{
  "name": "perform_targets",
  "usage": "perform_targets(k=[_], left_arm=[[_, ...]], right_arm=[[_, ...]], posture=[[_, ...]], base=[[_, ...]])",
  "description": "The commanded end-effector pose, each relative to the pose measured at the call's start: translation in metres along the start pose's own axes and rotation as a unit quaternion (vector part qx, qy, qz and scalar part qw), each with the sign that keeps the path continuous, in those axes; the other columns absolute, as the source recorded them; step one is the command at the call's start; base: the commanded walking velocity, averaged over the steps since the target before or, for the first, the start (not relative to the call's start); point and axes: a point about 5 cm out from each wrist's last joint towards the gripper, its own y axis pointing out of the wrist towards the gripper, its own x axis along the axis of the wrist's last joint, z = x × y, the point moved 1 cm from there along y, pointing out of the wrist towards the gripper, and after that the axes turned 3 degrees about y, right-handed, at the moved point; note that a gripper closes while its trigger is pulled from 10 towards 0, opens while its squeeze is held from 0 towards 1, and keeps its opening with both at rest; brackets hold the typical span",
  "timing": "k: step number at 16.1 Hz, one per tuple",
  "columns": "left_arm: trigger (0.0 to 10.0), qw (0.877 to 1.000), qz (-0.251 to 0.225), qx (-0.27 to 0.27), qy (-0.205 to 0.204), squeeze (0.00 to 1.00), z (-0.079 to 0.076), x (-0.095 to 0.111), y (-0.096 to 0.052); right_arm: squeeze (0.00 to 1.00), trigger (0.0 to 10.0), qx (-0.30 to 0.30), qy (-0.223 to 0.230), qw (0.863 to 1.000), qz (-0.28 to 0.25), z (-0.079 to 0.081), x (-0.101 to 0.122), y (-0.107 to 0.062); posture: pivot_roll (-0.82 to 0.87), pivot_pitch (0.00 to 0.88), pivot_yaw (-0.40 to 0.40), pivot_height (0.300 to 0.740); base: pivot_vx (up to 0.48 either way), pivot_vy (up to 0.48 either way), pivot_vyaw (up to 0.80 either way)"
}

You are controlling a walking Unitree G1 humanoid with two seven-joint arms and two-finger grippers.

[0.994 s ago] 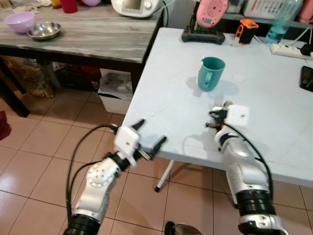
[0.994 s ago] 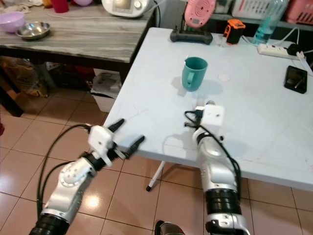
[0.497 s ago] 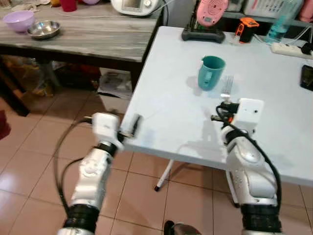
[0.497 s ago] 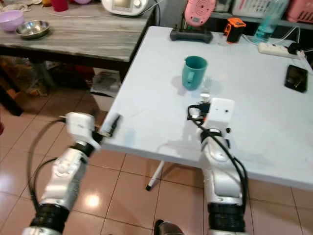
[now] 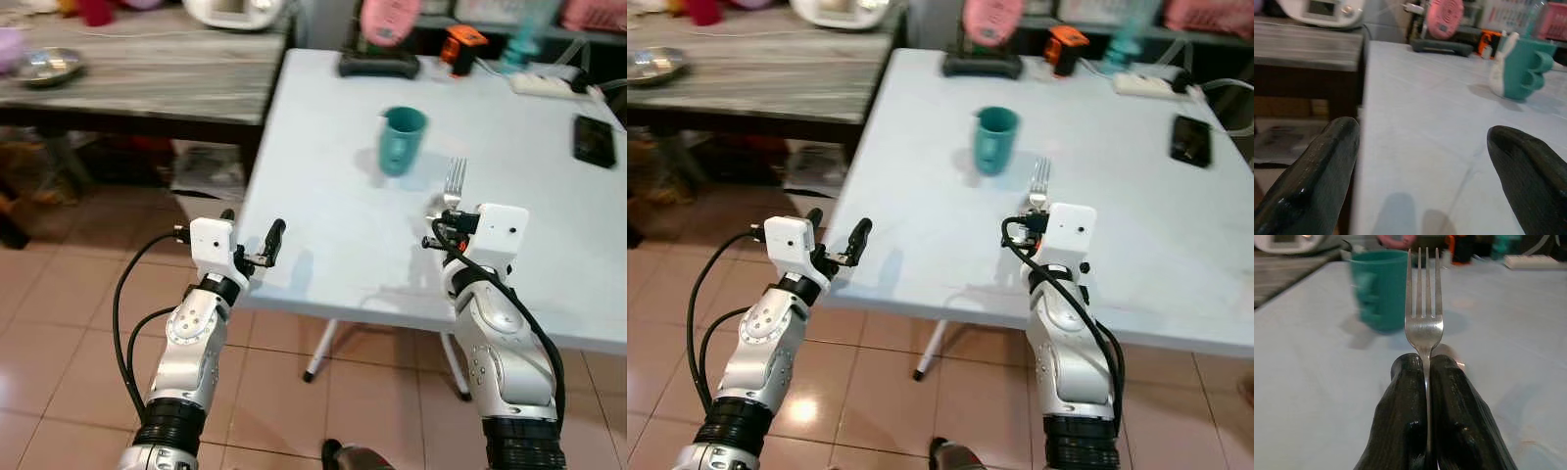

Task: Setting the table

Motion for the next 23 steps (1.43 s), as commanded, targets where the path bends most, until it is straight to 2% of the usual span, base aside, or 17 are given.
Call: perform_targets(k=[1, 6, 11, 23], left_arm=[[10.0, 1.0, 0.009, 0.0, 0.0, 0.0, 0.001, -0.005, -0.002], [10.0, 1.0, 0.009, -0.008, -0.003, 0.0, -0.004, -0.005, 0.003], [10.0, 1.0, 0.006, -0.012, -0.005, 0.0, -0.01, -0.006, 0.007], [10.0, 1.0, 0.009, -0.017, -0.007, 0.0, -0.017, -0.009, 0.009]], right_arm=[[0.0, 10.0, 0.01, -0.003, 1.0, -0.009, 0.005, 0.002, -0.002], [0.0, 10.0, 0.013, -0.006, 1.0, -0.011, 0.007, 0.002, -0.003], [0.0, 10.0, 0.014, -0.007, 1.0, -0.012, 0.008, 0.002, -0.001], [0.0, 10.0, 0.01, -0.008, 1.0, -0.017, 0.008, -0.001, -0.002]], posture=[[-0.3, 0.11, 0.005, 0.74], [-0.31, 0.099, 0.005, 0.74], [-0.3, 0.08, 0.005, 0.74], [-0.3, 0.079, 0.02, 0.74]], base=[[0.0, 0.315, 0.0], [0.0, 0.379, 0.0], [0.0, 0.428, -0.51], [0.0, 0.435, 0.0]])
